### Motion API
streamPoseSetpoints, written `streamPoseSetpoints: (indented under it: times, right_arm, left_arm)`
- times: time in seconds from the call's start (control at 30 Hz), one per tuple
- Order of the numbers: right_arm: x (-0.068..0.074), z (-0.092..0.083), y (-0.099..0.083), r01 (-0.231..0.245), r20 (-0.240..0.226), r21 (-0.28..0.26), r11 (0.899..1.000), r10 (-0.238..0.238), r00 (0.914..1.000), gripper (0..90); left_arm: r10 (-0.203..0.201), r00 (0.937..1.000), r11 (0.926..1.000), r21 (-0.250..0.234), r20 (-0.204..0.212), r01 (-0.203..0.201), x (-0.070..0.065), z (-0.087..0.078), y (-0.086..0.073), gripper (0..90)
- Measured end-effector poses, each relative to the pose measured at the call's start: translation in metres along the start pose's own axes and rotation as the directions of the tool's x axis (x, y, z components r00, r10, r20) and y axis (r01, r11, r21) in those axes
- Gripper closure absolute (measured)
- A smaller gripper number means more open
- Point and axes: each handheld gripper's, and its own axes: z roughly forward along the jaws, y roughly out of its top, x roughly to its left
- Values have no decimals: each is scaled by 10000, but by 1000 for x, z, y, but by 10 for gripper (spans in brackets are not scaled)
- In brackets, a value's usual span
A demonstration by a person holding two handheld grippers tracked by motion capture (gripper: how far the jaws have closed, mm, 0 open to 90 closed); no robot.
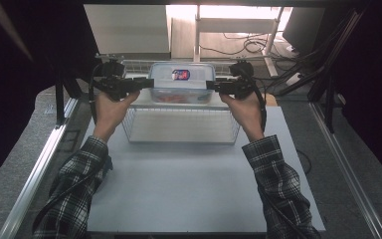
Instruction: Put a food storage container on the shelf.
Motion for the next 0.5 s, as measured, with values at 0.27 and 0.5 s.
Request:
streamPoseSetpoints:
  times: [0.27,0.5]
  right_arm:
    - [-1,0,-1,11,-96,-170,9999,-13,10000,454]
    - [1,-10,-7,350,-286,-594,9976,-368,9989,301]
  left_arm:
    - [744,9972,9972,7,-36,-744,-8,0,0,468]
    - [1462,9893,9893,-16,39,-1462,-22,-6,-8,348]
